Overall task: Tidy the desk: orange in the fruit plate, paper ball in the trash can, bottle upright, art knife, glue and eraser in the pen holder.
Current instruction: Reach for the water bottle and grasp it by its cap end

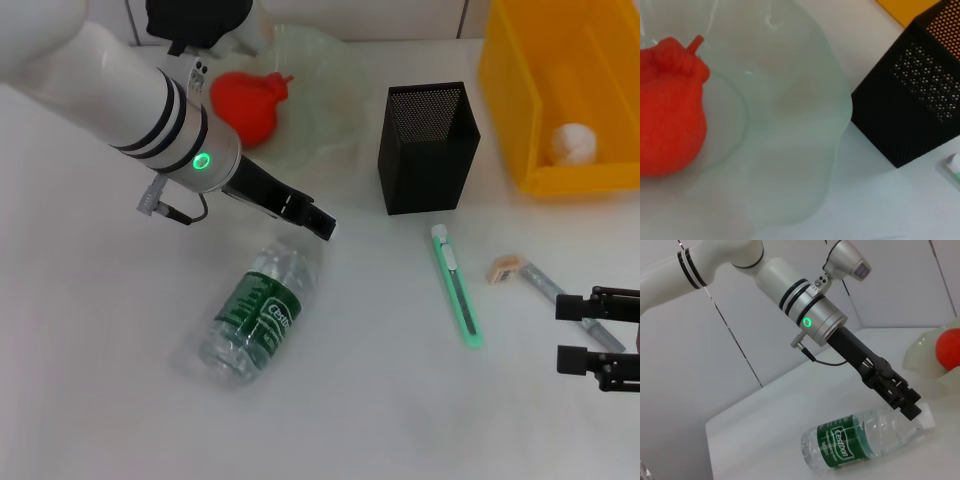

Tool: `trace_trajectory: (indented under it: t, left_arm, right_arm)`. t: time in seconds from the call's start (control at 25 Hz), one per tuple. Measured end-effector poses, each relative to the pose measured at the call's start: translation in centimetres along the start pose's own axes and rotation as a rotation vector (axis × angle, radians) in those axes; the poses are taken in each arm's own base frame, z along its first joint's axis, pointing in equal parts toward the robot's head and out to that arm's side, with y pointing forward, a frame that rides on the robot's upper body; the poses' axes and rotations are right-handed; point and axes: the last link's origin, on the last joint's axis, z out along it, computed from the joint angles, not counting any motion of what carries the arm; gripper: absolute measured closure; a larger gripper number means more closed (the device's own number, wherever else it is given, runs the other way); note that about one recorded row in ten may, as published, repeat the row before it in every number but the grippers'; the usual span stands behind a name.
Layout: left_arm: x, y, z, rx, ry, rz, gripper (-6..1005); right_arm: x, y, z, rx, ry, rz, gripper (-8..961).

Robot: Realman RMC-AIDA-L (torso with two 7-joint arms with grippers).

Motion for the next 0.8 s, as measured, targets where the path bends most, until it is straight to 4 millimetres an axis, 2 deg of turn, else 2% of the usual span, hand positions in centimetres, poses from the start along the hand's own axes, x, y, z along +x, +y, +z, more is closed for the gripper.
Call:
trace_trajectory:
  t: [0.56, 0.8]
  left_arm:
    - [-0.4, 0.6, 1.5, 0.006, 0.012, 0.041, 201]
    - [-0.8, 0.8, 1.7, -0.018, 0.019, 0.063, 382]
  right_arm:
    - [-0.1, -0.3, 0.0, 0.016, -0.004, 0.001, 233]
    - [-0.1, -0.5, 0.2, 0.038, -0.018, 0.001, 232]
